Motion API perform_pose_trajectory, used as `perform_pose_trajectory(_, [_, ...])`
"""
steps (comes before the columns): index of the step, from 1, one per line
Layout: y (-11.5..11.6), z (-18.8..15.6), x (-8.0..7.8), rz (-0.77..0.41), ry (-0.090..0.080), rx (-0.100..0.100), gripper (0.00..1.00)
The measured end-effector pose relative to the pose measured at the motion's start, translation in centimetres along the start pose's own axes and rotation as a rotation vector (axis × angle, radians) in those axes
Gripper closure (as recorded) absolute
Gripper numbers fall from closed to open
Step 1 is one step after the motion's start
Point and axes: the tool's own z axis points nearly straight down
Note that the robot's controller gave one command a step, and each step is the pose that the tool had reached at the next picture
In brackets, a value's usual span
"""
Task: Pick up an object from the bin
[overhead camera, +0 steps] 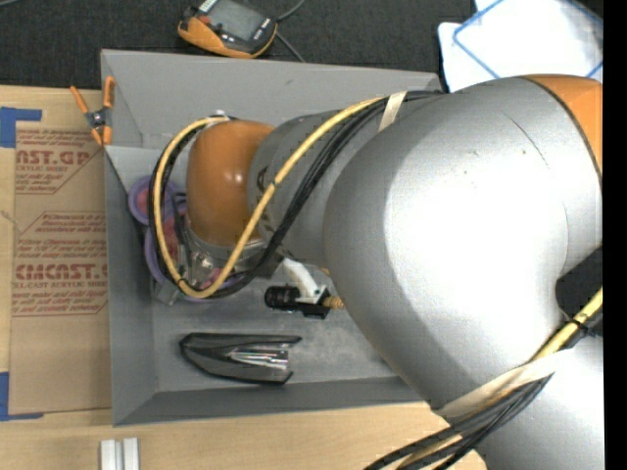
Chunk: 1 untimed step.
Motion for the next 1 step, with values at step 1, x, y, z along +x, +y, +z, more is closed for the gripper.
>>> perform_pose_trajectory(1, [0.68, -0.29, 0.79, 0.008, -0.004, 0.017, 1.0])
